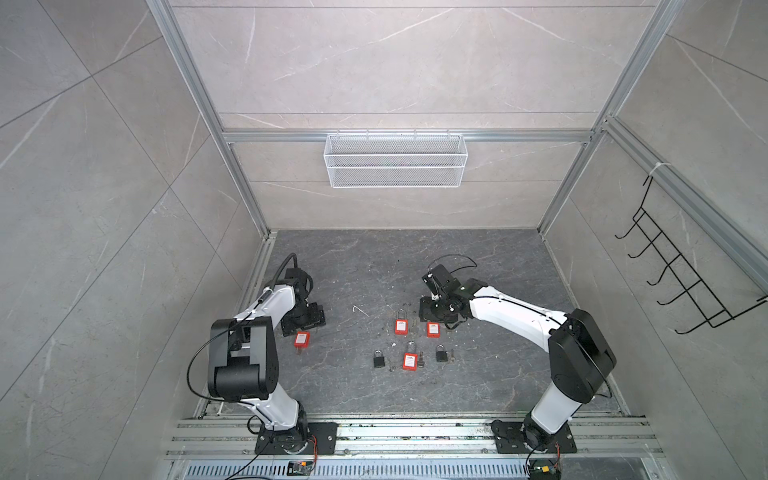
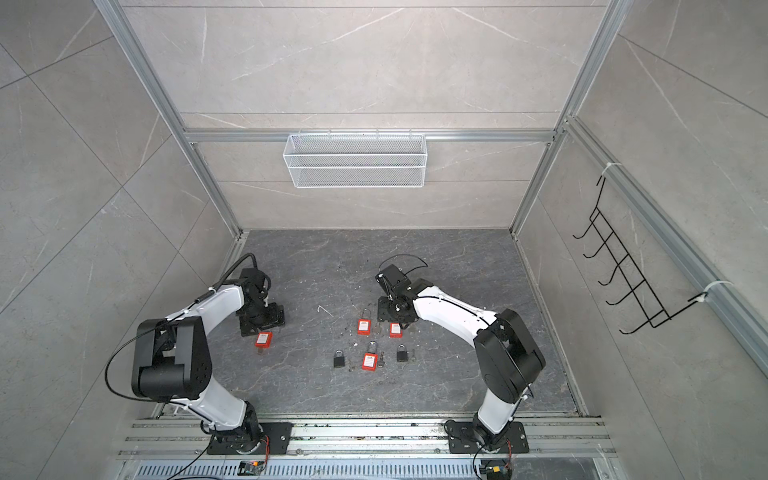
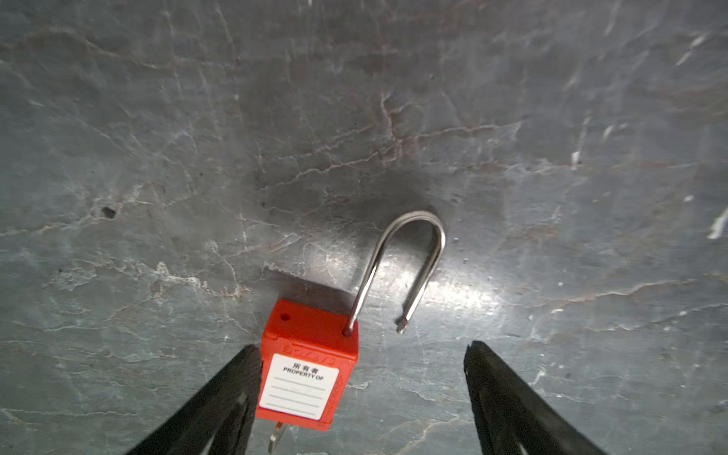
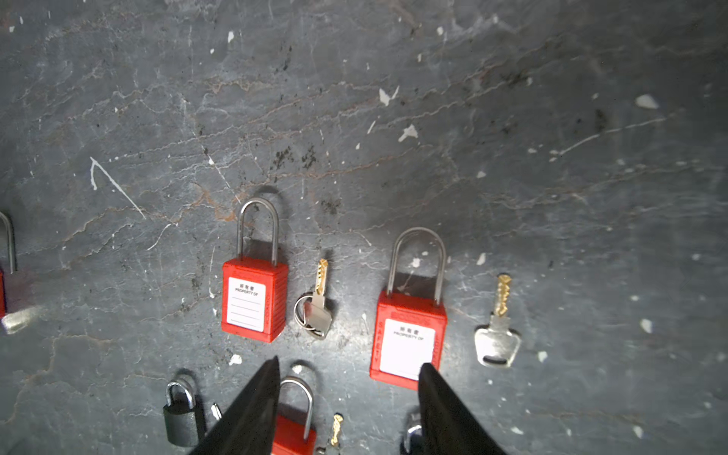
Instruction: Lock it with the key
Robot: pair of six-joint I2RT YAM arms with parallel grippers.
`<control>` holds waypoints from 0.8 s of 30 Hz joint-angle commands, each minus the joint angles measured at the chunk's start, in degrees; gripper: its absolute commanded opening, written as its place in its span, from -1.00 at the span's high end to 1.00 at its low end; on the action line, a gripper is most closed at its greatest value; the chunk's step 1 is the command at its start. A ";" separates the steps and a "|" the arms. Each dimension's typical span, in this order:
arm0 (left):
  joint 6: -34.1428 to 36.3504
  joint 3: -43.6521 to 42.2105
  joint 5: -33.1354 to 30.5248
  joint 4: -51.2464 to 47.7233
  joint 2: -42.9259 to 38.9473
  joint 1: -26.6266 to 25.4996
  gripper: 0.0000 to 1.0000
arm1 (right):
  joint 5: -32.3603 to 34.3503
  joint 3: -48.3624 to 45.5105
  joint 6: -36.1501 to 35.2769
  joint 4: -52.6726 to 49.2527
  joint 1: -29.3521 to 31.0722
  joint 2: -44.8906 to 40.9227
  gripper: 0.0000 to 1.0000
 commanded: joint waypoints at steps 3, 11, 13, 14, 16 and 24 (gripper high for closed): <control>1.83 3.38 -1.69 -2.66 3.54 0.29 -0.58 | 8.93 -1.20 -0.62 -3.26 0.30 -2.38 -0.17; 0.60 3.13 -1.75 -4.23 4.99 0.23 -0.40 | 11.59 -2.89 -1.14 -3.41 0.30 -4.55 -0.17; -0.76 2.21 -1.44 -4.09 4.23 0.27 -0.32 | 13.05 -2.65 -1.95 -4.44 0.30 -4.76 -0.16; -1.40 1.75 -1.29 -3.99 3.84 0.27 -0.27 | 13.73 -2.43 -2.32 -4.93 0.30 -4.68 -0.16; -3.05 0.89 -0.23 -3.86 3.18 0.28 -0.16 | 15.18 -2.10 -2.91 -6.22 0.32 -4.72 -0.16; -10.17 -2.51 3.16 -2.84 0.51 -1.26 0.09 | 17.72 -3.47 -4.17 -6.70 0.30 -6.30 -0.12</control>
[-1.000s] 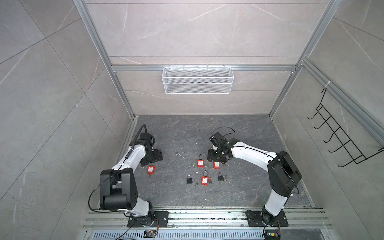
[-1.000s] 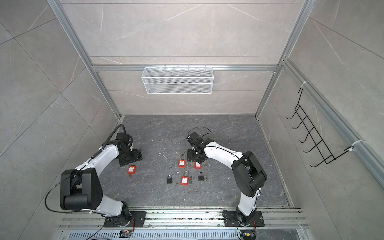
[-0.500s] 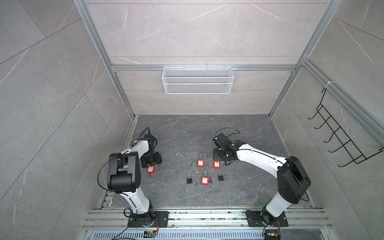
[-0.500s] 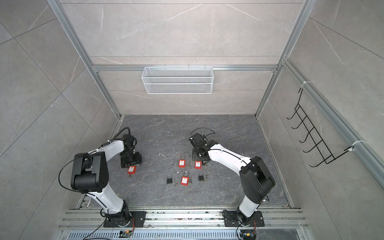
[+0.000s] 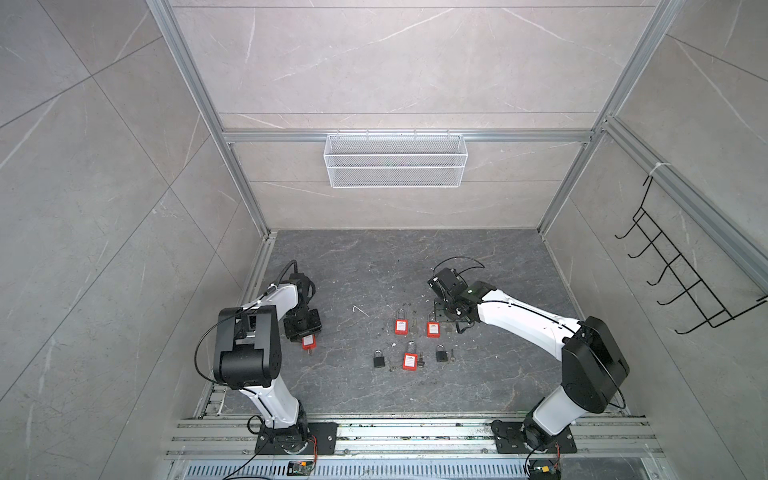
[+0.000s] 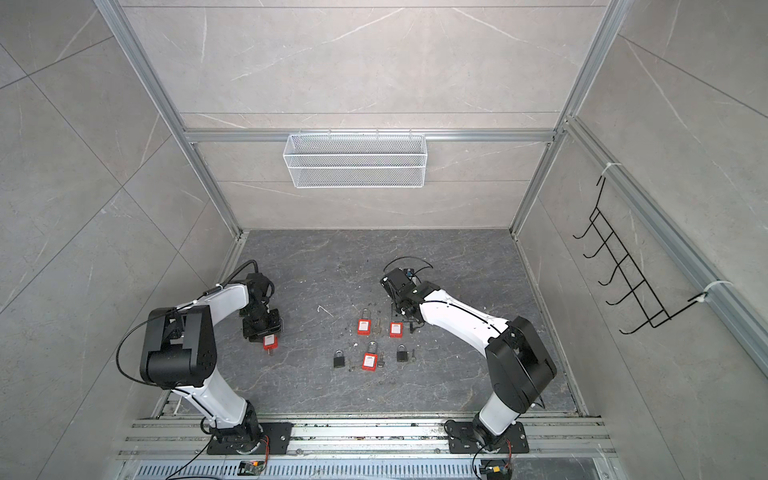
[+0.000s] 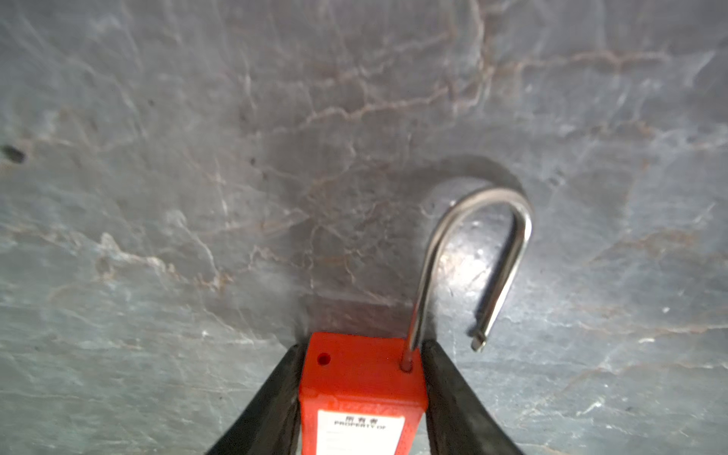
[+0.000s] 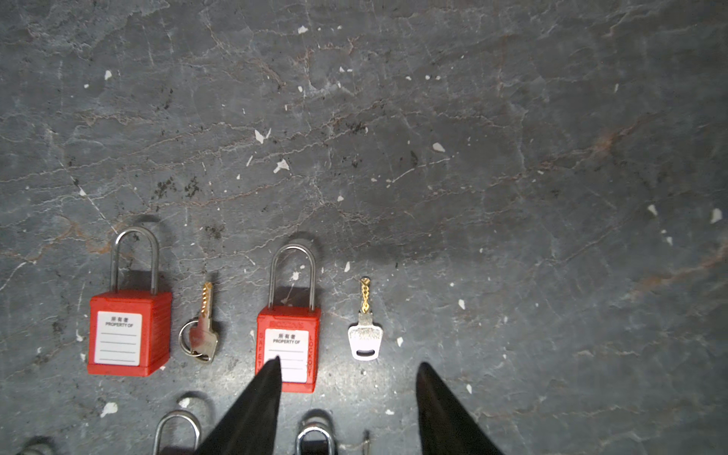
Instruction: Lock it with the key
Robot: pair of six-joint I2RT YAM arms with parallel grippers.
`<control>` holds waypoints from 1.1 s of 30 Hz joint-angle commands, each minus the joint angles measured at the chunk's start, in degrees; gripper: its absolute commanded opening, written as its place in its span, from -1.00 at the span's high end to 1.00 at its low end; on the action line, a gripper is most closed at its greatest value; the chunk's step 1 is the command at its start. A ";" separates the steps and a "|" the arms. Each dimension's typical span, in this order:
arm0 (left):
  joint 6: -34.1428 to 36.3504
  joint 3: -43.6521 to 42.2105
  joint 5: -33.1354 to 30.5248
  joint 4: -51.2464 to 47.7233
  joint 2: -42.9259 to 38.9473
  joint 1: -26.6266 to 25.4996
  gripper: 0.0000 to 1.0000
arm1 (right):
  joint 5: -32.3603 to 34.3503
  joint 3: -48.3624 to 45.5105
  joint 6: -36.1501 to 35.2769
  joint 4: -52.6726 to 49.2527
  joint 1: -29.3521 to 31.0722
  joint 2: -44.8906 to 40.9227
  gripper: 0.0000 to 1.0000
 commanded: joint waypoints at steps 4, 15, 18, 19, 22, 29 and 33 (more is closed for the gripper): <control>-11.45 -4.46 4.13 1.44 -5.83 -3.57 0.14 | 3.80 -2.32 -1.42 -0.99 0.31 -4.20 -0.09; -36.93 -8.94 5.94 9.61 -11.28 -15.35 0.05 | -4.05 -4.93 -2.88 3.97 0.22 -5.82 -0.02; -42.17 -9.25 5.69 12.90 -10.82 -18.55 -0.01 | -7.24 -4.73 -3.21 4.98 0.26 -5.95 -0.30; -43.22 -9.48 5.95 14.08 -10.72 -19.09 -0.04 | -8.12 -4.36 -3.45 4.87 0.22 -5.68 -0.32; -43.54 -8.80 5.61 15.24 -11.38 -19.78 -0.14 | -12.03 -3.83 -4.50 5.69 0.53 -5.44 -0.46; -34.51 -4.49 0.26 8.96 -21.85 -16.07 -0.27 | -16.99 -0.21 -9.80 7.51 6.62 -4.01 -0.60; -27.26 -4.76 2.43 6.90 -27.45 -7.48 -0.28 | -17.33 6.89 -14.96 5.77 12.74 2.18 -0.58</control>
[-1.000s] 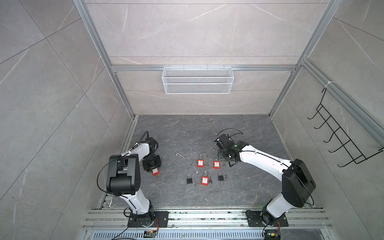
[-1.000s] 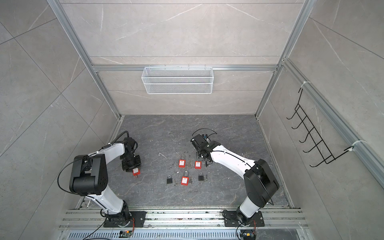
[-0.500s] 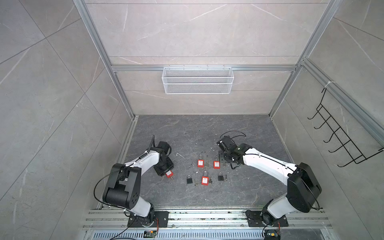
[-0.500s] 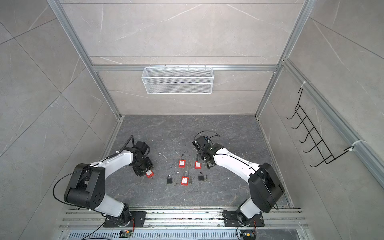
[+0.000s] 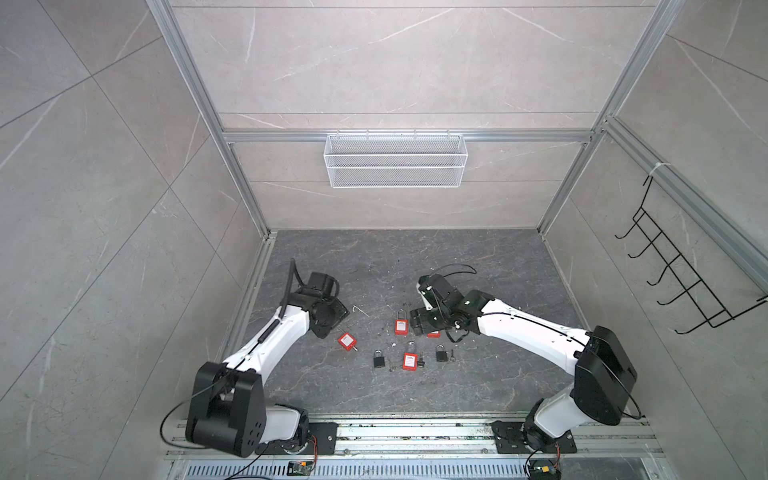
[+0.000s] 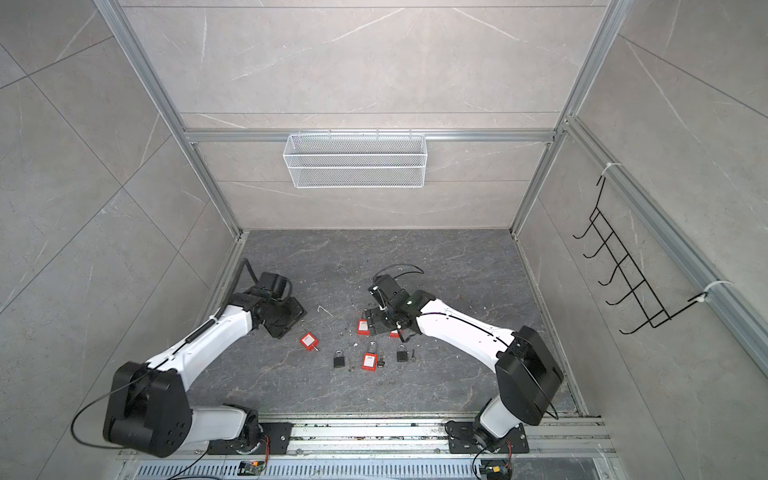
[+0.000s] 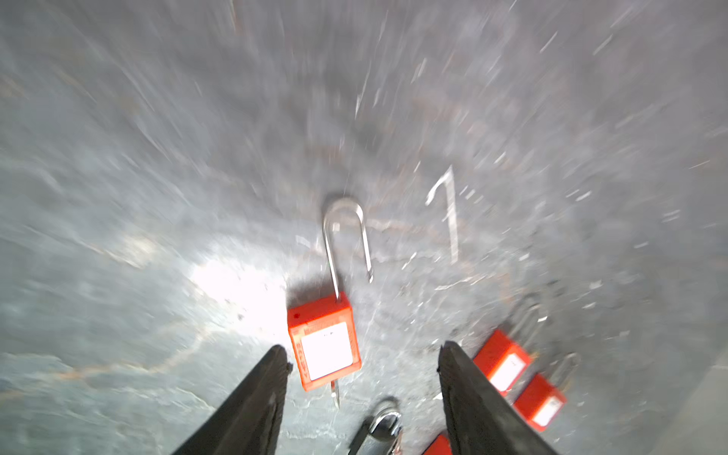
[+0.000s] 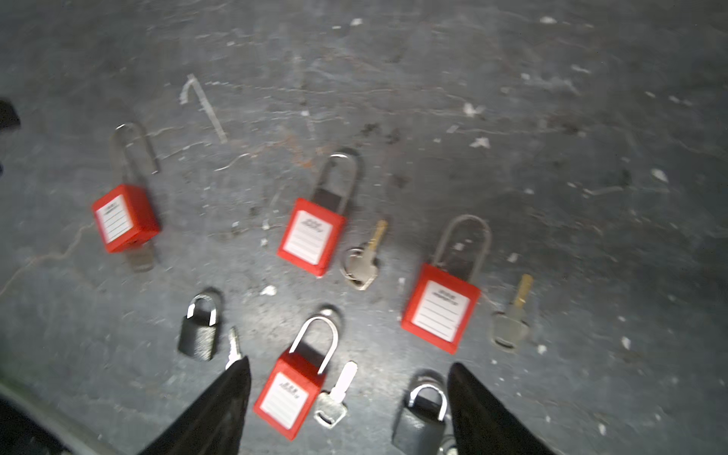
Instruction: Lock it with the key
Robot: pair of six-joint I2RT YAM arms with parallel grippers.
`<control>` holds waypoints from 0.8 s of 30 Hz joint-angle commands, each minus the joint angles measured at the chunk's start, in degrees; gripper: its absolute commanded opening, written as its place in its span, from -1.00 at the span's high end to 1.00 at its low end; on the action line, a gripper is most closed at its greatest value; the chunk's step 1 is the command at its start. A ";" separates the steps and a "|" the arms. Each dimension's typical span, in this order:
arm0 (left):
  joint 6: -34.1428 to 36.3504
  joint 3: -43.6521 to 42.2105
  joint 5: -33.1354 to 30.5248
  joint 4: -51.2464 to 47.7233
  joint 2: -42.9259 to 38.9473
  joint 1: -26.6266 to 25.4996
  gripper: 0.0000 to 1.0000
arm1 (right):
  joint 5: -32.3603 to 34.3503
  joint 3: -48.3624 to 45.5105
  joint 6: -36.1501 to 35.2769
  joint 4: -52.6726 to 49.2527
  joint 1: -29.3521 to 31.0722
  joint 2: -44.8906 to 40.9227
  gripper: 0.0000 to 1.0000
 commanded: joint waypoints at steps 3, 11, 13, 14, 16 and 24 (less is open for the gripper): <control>13.35 1.41 3.29 -4.50 -5.84 12.04 -0.28 | -3.01 10.15 -9.72 -0.33 7.12 9.22 -0.50; 28.57 5.71 8.70 -6.66 -4.61 20.27 -0.29 | -6.82 29.77 -15.21 -8.21 11.94 27.53 -0.34; 29.93 5.75 9.75 -6.36 -4.35 22.23 -0.30 | -7.41 34.19 -16.00 -9.63 12.84 31.08 -0.34; 30.04 5.60 10.40 -6.02 -4.27 23.33 -0.30 | -7.11 36.23 -16.16 -10.40 13.03 32.68 -0.34; 30.16 4.98 12.75 -4.95 -4.00 25.70 -0.30 | -6.75 40.62 -16.22 -12.64 13.14 36.21 -0.35; 30.89 2.78 15.05 -2.39 -2.68 27.33 -0.31 | -6.35 61.13 -18.46 -26.22 13.29 50.09 -0.35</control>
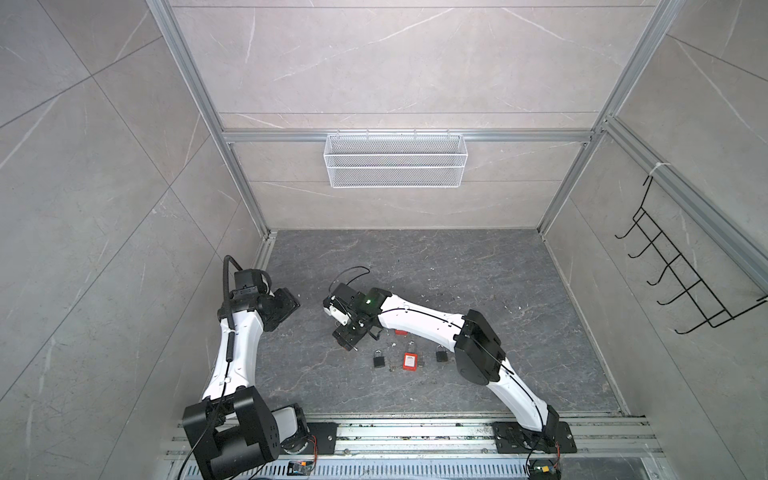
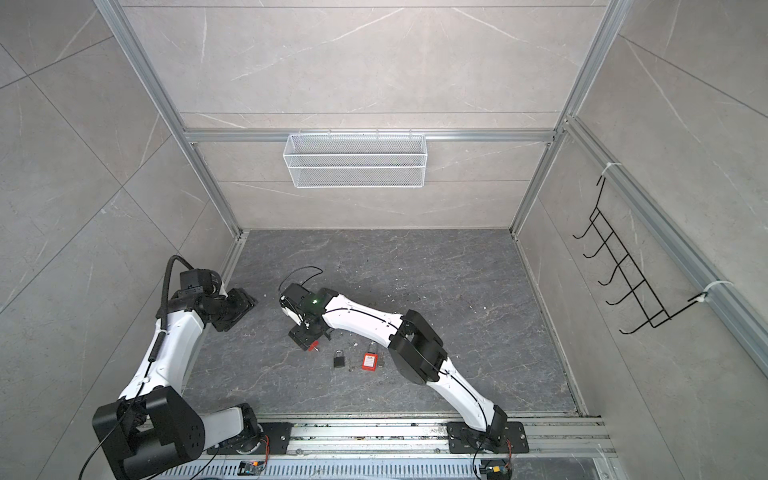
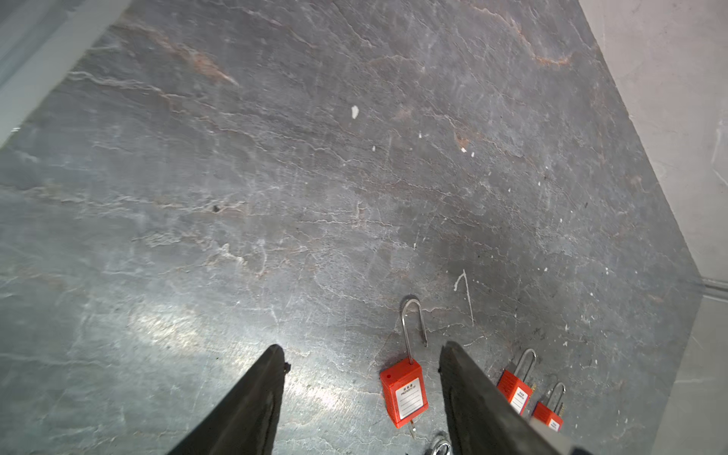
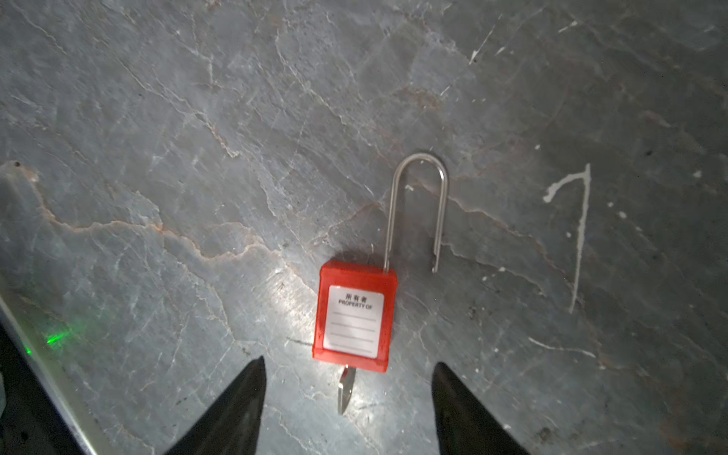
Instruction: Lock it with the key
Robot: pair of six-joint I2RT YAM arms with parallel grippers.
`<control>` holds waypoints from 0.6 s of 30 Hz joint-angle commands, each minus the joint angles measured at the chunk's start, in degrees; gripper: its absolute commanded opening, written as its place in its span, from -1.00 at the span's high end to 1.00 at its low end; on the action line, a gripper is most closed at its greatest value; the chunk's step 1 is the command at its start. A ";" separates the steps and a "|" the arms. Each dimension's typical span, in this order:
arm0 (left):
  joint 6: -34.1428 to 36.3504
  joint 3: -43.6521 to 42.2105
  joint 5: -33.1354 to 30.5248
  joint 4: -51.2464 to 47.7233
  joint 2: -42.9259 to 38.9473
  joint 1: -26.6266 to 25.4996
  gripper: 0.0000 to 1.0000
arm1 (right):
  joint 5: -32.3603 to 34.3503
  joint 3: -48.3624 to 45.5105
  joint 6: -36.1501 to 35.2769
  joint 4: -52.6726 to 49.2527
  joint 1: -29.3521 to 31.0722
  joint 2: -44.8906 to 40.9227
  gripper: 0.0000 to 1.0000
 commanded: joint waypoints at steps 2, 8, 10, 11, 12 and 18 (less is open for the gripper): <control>2.91 -0.64 2.08 1.13 0.46 0.33 -0.30 | 0.07 10.17 -2.18 -11.21 0.33 7.15 -0.33; 3.87 -1.25 1.27 1.07 0.15 0.29 -0.30 | 2.21 18.87 -1.86 -17.04 0.37 13.80 -0.28; 3.89 -1.26 1.33 1.03 0.16 0.33 -0.30 | 1.74 18.94 -1.54 -17.28 0.42 14.49 -0.25; 3.93 -1.26 1.36 0.89 0.19 0.33 -0.30 | 1.64 18.72 -1.43 -17.28 0.38 14.63 -0.24; 3.98 -1.14 1.47 0.87 0.21 0.31 -0.30 | 1.56 18.81 -1.40 -17.28 0.40 14.80 -0.22; 4.57 -1.39 1.64 0.47 -0.59 0.33 -0.30 | 1.37 18.60 -2.80 -16.59 0.38 14.38 0.03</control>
